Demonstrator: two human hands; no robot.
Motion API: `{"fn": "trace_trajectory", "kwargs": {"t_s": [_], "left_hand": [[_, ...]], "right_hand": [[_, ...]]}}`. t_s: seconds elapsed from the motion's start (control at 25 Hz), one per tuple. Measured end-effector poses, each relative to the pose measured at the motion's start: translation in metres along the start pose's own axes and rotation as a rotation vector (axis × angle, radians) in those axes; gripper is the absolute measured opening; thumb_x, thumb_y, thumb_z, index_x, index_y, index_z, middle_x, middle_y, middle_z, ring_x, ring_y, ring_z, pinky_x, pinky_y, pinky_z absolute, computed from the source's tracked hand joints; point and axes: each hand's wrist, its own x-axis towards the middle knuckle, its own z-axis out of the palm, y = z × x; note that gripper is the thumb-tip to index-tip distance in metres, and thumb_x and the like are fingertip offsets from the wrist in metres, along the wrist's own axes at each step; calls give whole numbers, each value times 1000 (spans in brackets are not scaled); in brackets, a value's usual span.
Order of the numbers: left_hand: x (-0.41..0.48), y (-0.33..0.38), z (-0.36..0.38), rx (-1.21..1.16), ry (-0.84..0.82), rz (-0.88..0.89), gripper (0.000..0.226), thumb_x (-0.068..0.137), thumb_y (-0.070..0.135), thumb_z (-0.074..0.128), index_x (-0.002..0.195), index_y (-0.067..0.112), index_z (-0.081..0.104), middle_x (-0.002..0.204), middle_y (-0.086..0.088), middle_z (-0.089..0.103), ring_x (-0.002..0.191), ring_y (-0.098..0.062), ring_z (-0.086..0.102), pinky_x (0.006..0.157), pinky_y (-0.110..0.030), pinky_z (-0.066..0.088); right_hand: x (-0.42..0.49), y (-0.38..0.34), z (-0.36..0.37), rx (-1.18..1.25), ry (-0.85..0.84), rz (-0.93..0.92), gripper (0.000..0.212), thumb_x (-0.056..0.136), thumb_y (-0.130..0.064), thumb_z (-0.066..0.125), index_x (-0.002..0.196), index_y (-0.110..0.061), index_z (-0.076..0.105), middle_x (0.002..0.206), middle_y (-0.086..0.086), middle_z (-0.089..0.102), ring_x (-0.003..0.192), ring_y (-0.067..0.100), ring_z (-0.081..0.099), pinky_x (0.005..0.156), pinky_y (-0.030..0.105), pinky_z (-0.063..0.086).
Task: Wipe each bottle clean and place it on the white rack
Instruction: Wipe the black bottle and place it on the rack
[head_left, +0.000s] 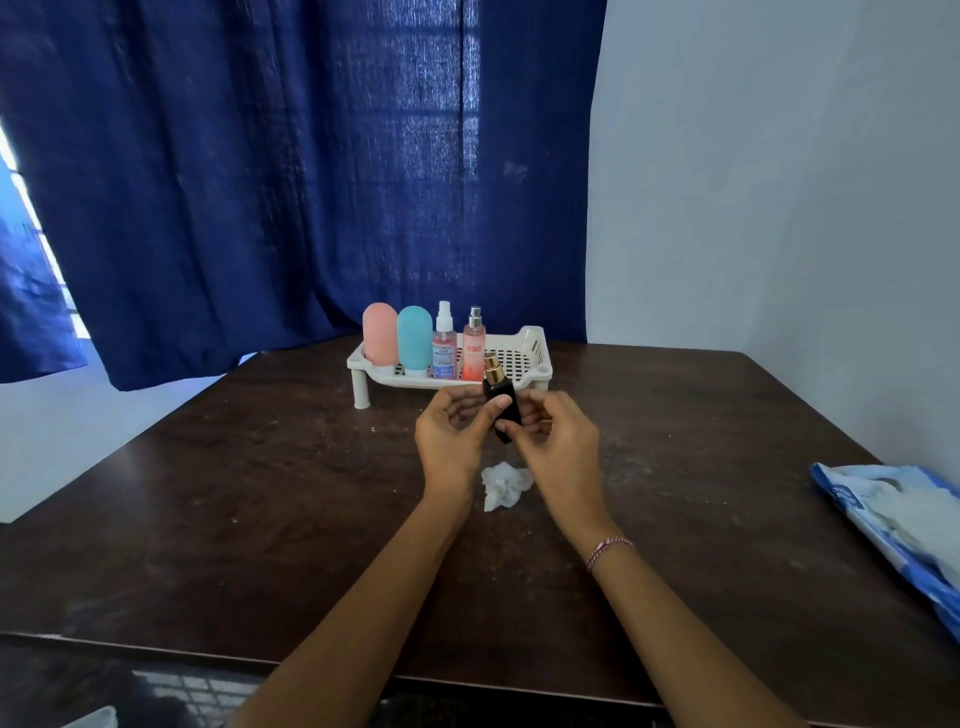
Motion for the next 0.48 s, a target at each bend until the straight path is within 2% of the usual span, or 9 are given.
{"fn": "trace_trajectory", "kwargs": {"t_s": [0.12, 0.2, 0.28, 0.36, 0.4, 0.48], "left_hand": [[3, 1, 9, -73, 19, -24, 6, 84, 17, 67, 91, 18, 68, 90, -1, 72, 90, -13, 68, 76, -21, 54], [9, 2, 12, -133, -10, -17, 12, 92, 21, 58, 94, 19, 69, 95, 0, 72, 98, -14, 67, 84, -24, 54], [19, 1, 15, -168, -6, -44, 20, 96, 17, 50, 103, 12, 68, 102, -2, 71, 104, -14, 65, 91, -27, 53], [29, -1, 22, -168, 8, -73, 26, 98, 13, 45, 111, 3, 65, 109, -7, 69, 108, -15, 64, 94, -29, 52], [33, -2, 25, -167, 14, -80, 27, 99, 12, 44, 113, 1, 64, 111, -8, 68, 108, -15, 63, 95, -29, 51], [40, -5, 33, -163, 13, -60, 26, 99, 12, 43, 112, 4, 64, 112, -7, 68, 107, -12, 63, 94, -27, 51]], "right_hand": [[11, -2, 4, -80, 20, -11, 33, 78, -10, 73, 109, -6, 64, 100, 4, 64, 77, 0, 57, 73, 2, 44], [22, -1, 5, -100, 29, 2, 36, 79, -9, 71, 114, -5, 63, 102, 3, 64, 81, 1, 56, 73, 0, 42], [36, 1, 7, -108, 42, 11, 39, 81, -10, 68, 120, -7, 60, 104, 2, 65, 87, 5, 59, 80, 7, 46], [51, 4, 11, -89, 42, 45, 39, 83, -9, 66, 121, -8, 59, 108, 5, 68, 94, 11, 62, 87, 22, 51], [59, 6, 12, -75, 30, 69, 38, 84, -7, 65, 121, -8, 60, 109, 7, 68, 96, 12, 63, 89, 23, 51], [73, 13, 14, -65, 9, 112, 37, 85, -5, 63, 121, -8, 60, 110, 8, 68, 99, 13, 63, 89, 18, 47]]}}
